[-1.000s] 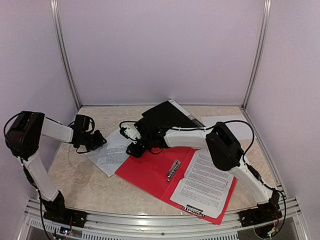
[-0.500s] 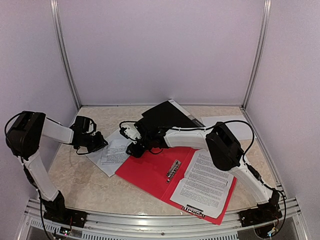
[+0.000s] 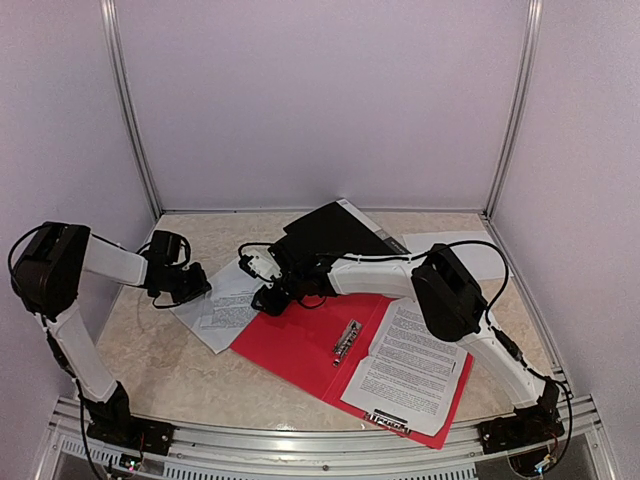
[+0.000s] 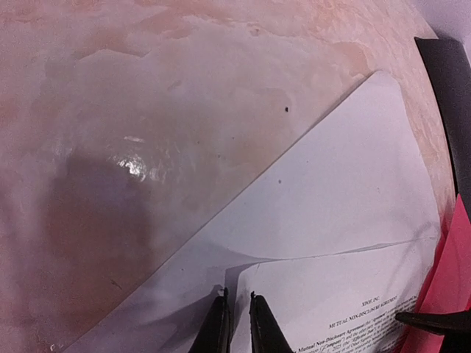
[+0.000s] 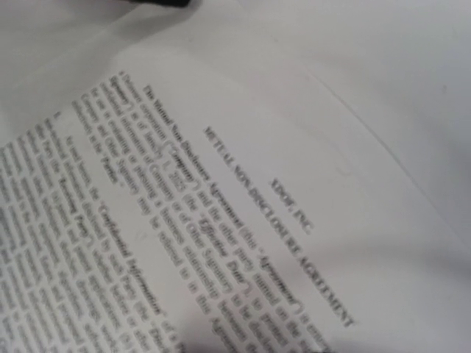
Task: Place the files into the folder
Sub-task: Pick up the file from the center of the board.
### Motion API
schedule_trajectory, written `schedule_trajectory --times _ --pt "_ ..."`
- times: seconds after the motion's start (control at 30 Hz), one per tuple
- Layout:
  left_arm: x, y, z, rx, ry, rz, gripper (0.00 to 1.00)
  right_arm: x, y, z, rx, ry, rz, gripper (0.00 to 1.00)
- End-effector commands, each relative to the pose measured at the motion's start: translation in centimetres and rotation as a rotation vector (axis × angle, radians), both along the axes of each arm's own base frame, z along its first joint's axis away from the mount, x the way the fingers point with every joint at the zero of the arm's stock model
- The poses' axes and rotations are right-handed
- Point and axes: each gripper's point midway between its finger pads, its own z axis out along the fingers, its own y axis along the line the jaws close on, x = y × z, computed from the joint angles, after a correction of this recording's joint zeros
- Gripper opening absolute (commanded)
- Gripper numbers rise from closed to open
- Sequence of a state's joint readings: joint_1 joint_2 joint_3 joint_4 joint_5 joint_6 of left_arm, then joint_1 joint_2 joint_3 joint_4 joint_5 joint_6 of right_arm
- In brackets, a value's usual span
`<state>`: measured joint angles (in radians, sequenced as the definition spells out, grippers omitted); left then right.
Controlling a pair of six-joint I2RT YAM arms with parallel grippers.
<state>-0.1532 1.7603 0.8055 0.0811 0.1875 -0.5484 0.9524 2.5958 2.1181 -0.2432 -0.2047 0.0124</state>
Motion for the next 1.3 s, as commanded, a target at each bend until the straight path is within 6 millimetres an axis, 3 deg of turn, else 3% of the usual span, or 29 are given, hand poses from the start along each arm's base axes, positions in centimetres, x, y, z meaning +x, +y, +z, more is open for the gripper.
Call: schedule_trajectory --times 0.0,0.13,0.4,0.6,0.87,1.07,1.27 --pt "0.1 0.6 -0.3 0.056 0.013 0.015 0.08 -1.0 -1.1 -3.6 -0.075 0.076 0.009 0.41" --pt "0.1 0.2 -0.2 0.075 0.005 -0.002 0.00 -1.1 -1.2 -3.7 -0.077 0.079 0.011 0.41" --pt "-0.3 0.3 1.4 0.083 -0.020 0.001 0.00 -0.7 -1.2 -2.7 -0.071 0.067 -0.002 0.46" --pt "-1.1 1.1 5.0 0.105 -0.070 0.027 0.00 -0.1 -1.0 0.6 -0.028 0.034 -0.026 0.70" --pt "-2.5 2.1 10.4 0.140 -0.202 0.075 0.00 0.4 -0.8 5.9 0.057 0.002 -0.038 0.84" --pt "-3.8 0.1 14.4 0.112 -0.294 0.040 0.00 0.9 -1.7 9.4 0.090 -0.032 -0.057 0.95" --pt "-5.8 -1.6 20.0 0.102 -0.403 -0.002 0.00 1.5 -2.7 10.8 0.104 -0.029 -0.056 0.98"
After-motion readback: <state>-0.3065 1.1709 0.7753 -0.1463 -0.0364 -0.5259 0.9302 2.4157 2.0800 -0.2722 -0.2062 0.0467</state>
